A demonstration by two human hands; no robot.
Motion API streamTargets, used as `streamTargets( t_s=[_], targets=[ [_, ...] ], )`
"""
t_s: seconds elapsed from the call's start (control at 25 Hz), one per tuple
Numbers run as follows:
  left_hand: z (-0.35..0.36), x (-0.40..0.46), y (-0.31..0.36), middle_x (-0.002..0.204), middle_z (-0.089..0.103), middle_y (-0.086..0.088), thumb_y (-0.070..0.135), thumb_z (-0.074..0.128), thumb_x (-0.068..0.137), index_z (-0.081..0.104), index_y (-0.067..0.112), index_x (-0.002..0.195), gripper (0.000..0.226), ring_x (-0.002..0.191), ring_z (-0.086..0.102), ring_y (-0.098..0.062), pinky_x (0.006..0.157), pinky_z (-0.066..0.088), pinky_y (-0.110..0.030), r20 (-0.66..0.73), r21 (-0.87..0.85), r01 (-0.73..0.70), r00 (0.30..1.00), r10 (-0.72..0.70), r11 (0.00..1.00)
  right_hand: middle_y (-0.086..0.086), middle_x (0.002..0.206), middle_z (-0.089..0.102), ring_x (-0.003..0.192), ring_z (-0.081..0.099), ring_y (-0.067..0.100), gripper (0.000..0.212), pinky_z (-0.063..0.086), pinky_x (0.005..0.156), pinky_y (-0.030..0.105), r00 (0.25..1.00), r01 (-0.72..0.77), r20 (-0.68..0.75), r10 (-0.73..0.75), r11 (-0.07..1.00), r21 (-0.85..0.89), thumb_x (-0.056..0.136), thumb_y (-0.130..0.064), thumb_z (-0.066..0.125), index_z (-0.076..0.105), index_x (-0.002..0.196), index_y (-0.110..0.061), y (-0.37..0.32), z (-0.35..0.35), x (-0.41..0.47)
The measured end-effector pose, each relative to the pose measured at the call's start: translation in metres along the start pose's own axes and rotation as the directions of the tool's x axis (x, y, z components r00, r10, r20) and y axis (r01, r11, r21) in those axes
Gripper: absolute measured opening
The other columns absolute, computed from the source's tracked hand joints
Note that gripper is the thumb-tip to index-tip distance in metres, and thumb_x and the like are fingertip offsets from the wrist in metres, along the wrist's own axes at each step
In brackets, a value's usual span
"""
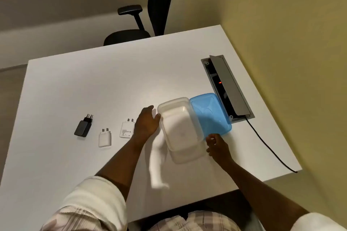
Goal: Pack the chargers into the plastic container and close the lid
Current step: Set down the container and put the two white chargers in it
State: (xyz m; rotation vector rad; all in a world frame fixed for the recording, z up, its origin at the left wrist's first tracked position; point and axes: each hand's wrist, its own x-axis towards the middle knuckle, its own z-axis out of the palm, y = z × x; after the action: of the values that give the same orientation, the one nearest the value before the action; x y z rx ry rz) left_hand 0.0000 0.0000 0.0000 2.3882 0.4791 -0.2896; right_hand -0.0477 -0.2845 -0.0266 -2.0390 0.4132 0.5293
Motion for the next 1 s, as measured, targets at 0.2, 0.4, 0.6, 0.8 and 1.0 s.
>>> streamTargets(
  t_s=[0.2, 0.4, 0.6, 0.8, 1.0],
  targets=[
    [-0.002, 0.039, 0.023, 0.146, 0.051, -0.019, 0.04, 0.049, 0.099, 0.047, 0.003, 0.142, 0.057, 0.138, 0.043, -0.035, 0.11, 0.038, -0.042, 0.108, 0.128, -0.025, 0.994, 0.012, 0.992, 0.008, 0.089, 0.067, 0.063, 0.066, 0.013, 0.008, 0.054, 0.054, 0.019, 0.999, -0.024, 0.036, 0.018, 0.986, 0.167, 0.097, -0.022, 0.052, 0.059, 0.098, -0.019, -0.002, 0.004, 0.006],
    [0.002, 0.062, 0.033, 0.125, 0.064, -0.02, 0.041, 0.049, 0.098, 0.06, 0.0, 0.122, 0.049, 0.121, 0.055, -0.037, 0.095, 0.043, -0.039, 0.187, 0.194, -0.05, 0.982, 0.013, 0.98, 0.009, 0.087, 0.068, 0.065, 0.07, 0.015, 0.01, 0.057, 0.058, 0.023, 1.0, -0.02, 0.028, 0.013, 0.973, 0.23, 0.098, -0.02, 0.052, 0.061, 0.101, -0.015, -0.004, 0.008, 0.008],
    [-0.004, 0.058, 0.017, 0.122, 0.068, -0.01, 0.041, 0.053, 0.095, 0.067, 0.009, 0.115, 0.041, 0.117, 0.059, -0.029, 0.086, 0.041, -0.032, 0.163, 0.164, 0.006, 0.986, -0.034, 0.986, 0.011, 0.084, 0.069, 0.069, 0.071, 0.016, 0.011, 0.06, 0.063, 0.027, 0.999, 0.001, 0.037, -0.012, 0.958, 0.285, 0.097, -0.018, 0.055, 0.064, 0.1, -0.013, -0.01, 0.01, 0.011],
    [-0.026, 0.015, -0.016, 0.106, 0.072, -0.004, 0.041, 0.054, 0.096, 0.07, 0.012, 0.097, 0.033, 0.097, 0.061, -0.022, 0.083, 0.042, -0.03, 0.122, 0.015, 0.12, 0.985, -0.121, 0.993, 0.007, 0.083, 0.067, 0.074, 0.071, 0.021, 0.013, 0.061, 0.071, 0.033, 0.998, 0.04, 0.029, -0.052, 0.942, 0.334, 0.095, -0.018, 0.058, 0.065, 0.102, -0.01, -0.018, 0.009, 0.006],
    [-0.025, -0.058, -0.054, 0.089, 0.073, -0.015, 0.034, 0.052, 0.098, 0.064, 0.01, 0.082, 0.032, 0.095, 0.069, -0.036, 0.082, 0.047, -0.035, 0.161, -0.103, 0.221, 0.966, -0.203, 0.97, 0.007, 0.08, 0.068, 0.07, 0.066, 0.017, 0.014, 0.061, 0.071, 0.031, 0.996, 0.071, 0.026, -0.084, 0.942, 0.329, 0.094, -0.011, 0.058, 0.069, 0.1, -0.008, -0.023, 0.013, 0.004]
  ],
)
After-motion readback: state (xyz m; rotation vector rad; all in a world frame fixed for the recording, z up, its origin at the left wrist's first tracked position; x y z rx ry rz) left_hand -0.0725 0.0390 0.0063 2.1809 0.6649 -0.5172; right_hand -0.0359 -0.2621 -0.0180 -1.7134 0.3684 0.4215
